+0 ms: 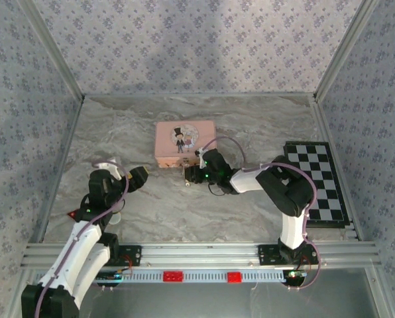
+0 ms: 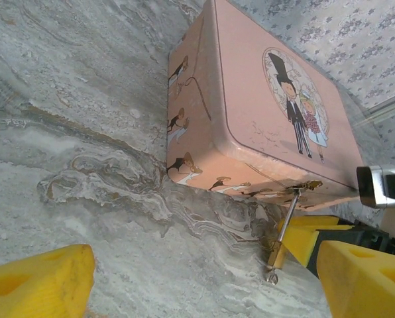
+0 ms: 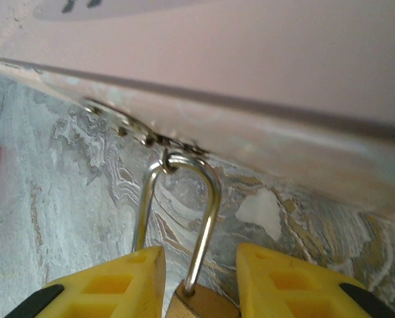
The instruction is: Unlock the padlock with the key
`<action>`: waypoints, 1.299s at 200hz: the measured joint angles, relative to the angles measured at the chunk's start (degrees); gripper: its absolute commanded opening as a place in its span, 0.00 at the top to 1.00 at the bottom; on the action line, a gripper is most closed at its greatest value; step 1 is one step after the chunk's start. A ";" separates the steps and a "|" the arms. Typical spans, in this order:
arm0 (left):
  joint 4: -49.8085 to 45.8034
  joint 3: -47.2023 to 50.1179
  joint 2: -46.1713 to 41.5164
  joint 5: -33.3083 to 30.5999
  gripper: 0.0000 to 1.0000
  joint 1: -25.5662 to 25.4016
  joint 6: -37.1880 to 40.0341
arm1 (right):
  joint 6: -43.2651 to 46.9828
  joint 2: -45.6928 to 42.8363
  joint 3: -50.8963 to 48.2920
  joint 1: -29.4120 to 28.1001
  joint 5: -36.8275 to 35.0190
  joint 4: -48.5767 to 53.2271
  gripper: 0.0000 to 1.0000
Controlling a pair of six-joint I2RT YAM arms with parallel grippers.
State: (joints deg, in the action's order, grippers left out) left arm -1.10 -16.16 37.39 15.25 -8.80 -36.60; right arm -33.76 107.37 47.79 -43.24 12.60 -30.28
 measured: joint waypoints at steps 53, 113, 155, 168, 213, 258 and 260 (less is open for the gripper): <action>0.02 0.72 1.60 0.22 0.13 0.17 0.07 | -0.98 0.22 0.13 0.00 0.35 -1.57 0.76; 0.74 1.03 1.84 0.24 0.13 0.17 -0.07 | -5.51 1.84 -0.55 -0.02 0.33 -6.71 0.93; 1.33 1.25 2.40 0.22 0.13 0.17 -0.09 | -12.98 3.43 -5.40 -0.87 -3.45 -19.89 1.00; 1.33 1.53 2.49 0.22 0.13 0.17 -0.15 | -15.04 4.44 -6.40 -1.29 -4.63 -24.11 1.00; 1.38 1.66 3.02 0.20 0.13 0.17 -0.50 | -21.53 6.91 -8.59 -1.90 -10.03 -32.81 1.00; 1.57 0.96 6.71 0.59 0.13 0.17 -0.50 | -23.78 5.57 -10.60 -2.01 -13.64 -32.81 1.00; 1.62 0.79 7.19 0.68 0.13 0.17 -0.52 | -23.80 5.42 -10.80 -2.01 -13.75 -32.70 1.00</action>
State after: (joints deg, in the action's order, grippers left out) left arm 0.51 -15.38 44.58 15.92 -8.62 -37.12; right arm -57.56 112.79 36.99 -45.25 -1.15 -62.98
